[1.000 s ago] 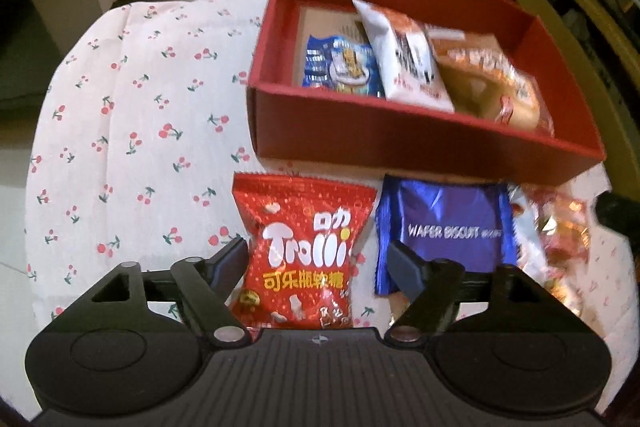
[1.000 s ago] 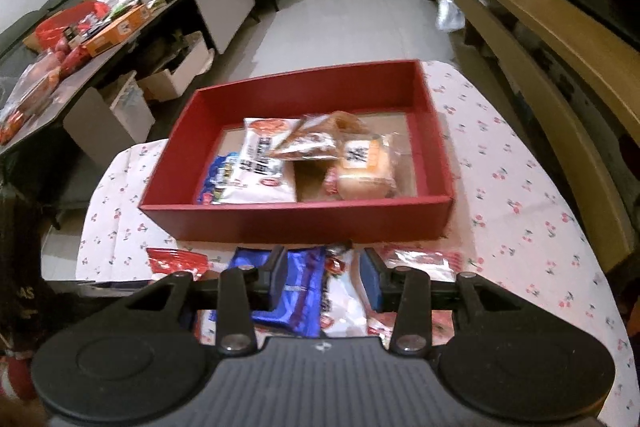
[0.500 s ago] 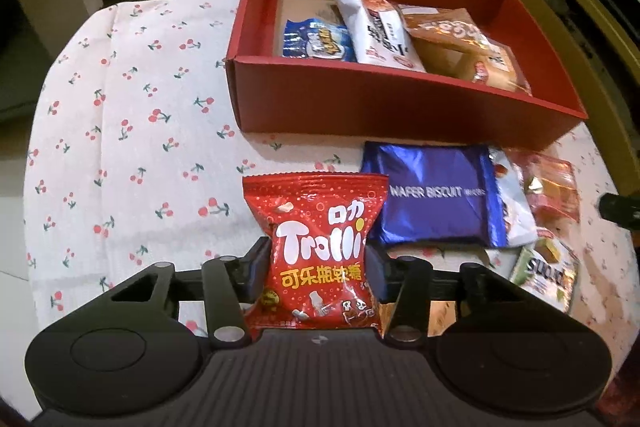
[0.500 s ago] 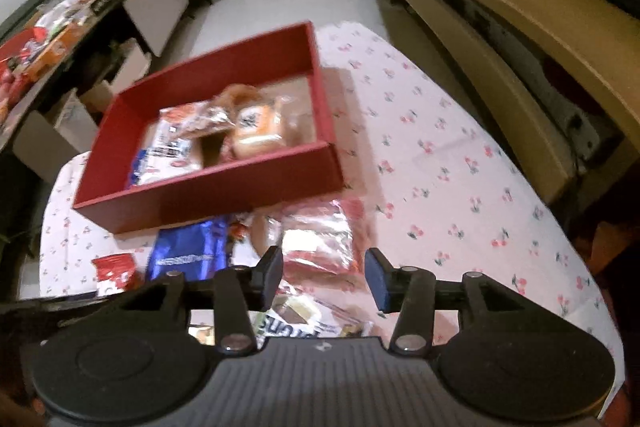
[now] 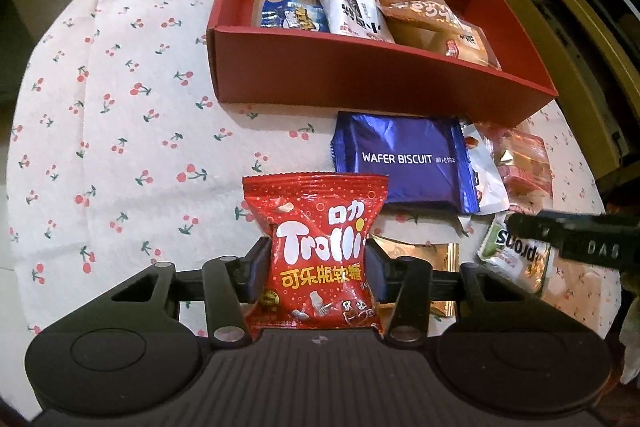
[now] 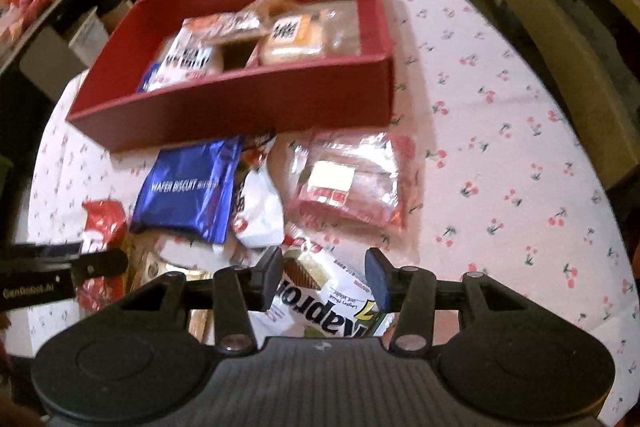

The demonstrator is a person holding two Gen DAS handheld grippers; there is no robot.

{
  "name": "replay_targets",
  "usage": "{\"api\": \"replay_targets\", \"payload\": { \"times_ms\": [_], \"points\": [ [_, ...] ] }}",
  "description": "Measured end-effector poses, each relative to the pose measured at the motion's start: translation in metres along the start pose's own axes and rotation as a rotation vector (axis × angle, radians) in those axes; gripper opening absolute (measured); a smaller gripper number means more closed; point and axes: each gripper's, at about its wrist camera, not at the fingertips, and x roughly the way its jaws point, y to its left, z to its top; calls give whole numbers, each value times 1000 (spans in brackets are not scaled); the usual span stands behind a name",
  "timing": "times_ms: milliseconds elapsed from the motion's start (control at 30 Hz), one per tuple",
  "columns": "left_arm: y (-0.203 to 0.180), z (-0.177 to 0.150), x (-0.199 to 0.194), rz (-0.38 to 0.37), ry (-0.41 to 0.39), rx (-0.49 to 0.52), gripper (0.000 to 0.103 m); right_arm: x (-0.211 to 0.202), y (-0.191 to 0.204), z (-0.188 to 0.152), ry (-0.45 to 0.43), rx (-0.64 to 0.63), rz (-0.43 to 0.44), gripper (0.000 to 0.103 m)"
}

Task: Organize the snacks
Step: 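Grasp the Kapronos wafer pack with the right gripper while the left gripper holds the Trolli bag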

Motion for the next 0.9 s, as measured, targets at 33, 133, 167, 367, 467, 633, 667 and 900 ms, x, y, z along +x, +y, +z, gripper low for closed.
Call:
{"api": "replay_targets", "payload": {
  "times_ms": [33,133,167,367,467,633,667,900],
  "points": [
    [0,0,0,-1,1,1,56,1,1,-2,19,-1,13,62],
    [2,1,-1,-8,5,-1,57,-3,6,-14,58,-11,33,65],
    [2,1,-1,-10,6,-2,57,-5,9,-19,65,-18,33,65],
    [0,0,-2,-14,8,7,57,-11,24,-28,28,-80,-9,78],
    [-1,-1,0,-12,11,12,58,-1,32,-21,41,-107,-18,78],
    [-2,-1,6,-1,16,22,63,11,46,-20,52,-170,-67,77],
    [-4,-2,7,6,12,31,64,12,47,-22,52,-181,-86,75],
    [-6,-9,5,40,10,56,60,5,50,-31,18,-209,-162,73]
  ]
}}
